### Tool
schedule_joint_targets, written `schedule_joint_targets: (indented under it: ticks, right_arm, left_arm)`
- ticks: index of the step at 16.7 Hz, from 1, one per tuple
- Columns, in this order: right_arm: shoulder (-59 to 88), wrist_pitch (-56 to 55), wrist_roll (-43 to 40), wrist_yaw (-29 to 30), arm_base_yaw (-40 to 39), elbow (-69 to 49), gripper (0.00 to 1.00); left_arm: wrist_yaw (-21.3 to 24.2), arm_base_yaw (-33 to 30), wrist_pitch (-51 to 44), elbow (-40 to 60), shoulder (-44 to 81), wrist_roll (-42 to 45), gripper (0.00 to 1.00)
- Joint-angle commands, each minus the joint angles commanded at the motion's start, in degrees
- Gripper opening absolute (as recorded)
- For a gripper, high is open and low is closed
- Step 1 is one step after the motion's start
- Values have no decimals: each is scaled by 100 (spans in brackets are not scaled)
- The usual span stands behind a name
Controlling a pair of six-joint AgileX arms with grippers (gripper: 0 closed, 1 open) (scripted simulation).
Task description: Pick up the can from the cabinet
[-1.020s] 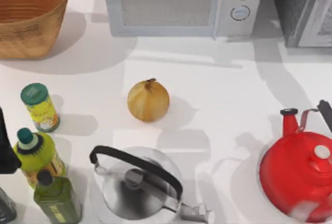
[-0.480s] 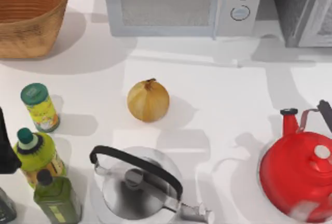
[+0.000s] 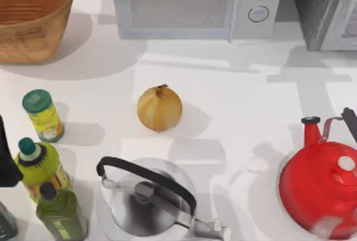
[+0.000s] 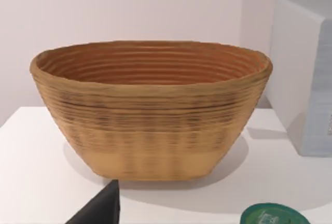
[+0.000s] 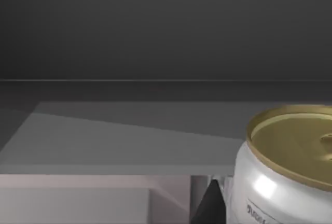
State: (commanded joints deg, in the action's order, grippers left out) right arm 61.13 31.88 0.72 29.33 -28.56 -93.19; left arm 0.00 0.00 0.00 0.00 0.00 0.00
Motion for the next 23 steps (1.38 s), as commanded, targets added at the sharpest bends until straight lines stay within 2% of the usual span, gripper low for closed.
schedule_joint_targets:
  ticks: [8,17,20,23]
  right_arm:
    - [-2108,-1103,-21,-1009,981,3208,0]
    - [-5023,-2620,-59,-2407,2352,7819,0]
    - [-5722,-2985,-67,-2739,2684,8798,0]
    - [-6081,-3171,-72,-2916,2844,9276,0]
  left_arm:
    - [0,0,0,0,0,0,100]
    - [0,0,0,0,0,0,100]
    - [0,0,0,0,0,0,100]
    - [0,0,0,0,0,0,100]
